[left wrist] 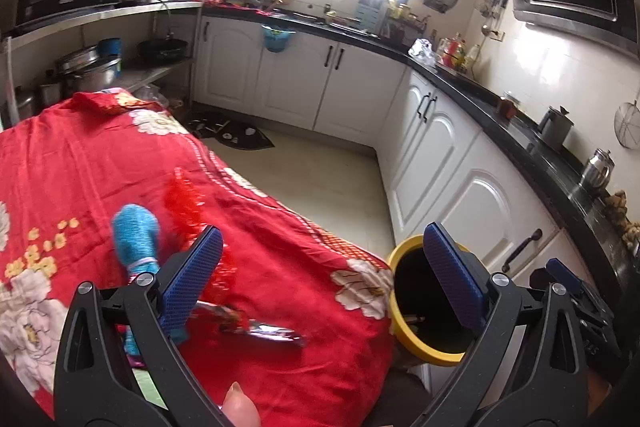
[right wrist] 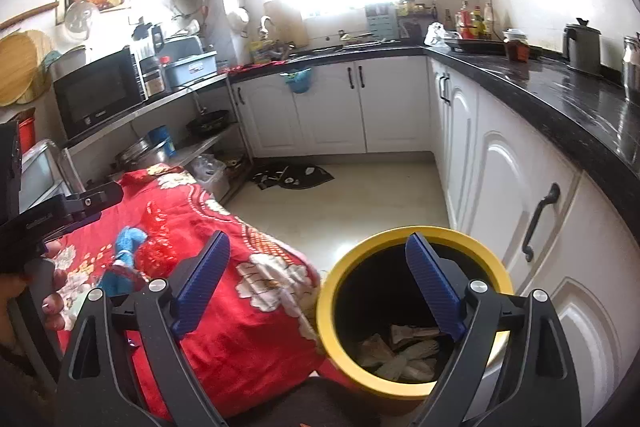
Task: Collect trash
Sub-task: 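Move both tools back over the remaining trash on the bedspread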
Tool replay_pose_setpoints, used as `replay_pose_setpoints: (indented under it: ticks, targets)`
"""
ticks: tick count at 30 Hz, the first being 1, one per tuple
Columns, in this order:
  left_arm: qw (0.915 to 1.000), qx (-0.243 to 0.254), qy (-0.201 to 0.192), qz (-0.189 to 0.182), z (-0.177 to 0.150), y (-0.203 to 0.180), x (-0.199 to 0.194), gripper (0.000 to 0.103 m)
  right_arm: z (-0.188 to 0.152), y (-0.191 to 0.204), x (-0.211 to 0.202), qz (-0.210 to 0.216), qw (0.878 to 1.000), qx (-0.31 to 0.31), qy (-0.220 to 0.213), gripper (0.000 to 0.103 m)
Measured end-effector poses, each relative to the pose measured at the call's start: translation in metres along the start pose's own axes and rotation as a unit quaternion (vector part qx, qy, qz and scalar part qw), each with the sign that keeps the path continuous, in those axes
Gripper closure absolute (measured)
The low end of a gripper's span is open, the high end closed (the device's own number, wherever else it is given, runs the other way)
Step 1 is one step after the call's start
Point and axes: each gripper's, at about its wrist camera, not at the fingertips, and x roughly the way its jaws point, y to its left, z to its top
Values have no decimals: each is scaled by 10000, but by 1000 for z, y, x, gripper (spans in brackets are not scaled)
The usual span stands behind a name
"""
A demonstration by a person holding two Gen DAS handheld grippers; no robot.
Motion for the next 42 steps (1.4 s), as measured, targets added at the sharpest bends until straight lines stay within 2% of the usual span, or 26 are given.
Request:
replay_pose_setpoints:
  ticks: [8, 21, 33, 42]
  targets:
    - [9996, -62, -41, 274, -4, 30, -17, 11, -1, 31, 1, 284, 9993, -238, 42, 16]
    - [9955, -580, -174, 729, -3, 95, -39, 11, -7, 80, 16, 729, 9946, -693, 264, 15]
    - [9876, -1069, -265, 1122, -3, 152, -54, 11, -21, 133, 35, 1146, 9847, -1206, 515, 15]
    - [9834, -1304, -115, 1254, -8, 183, -49, 11, -33, 165, 56, 1395, 9752, -1560, 716, 15]
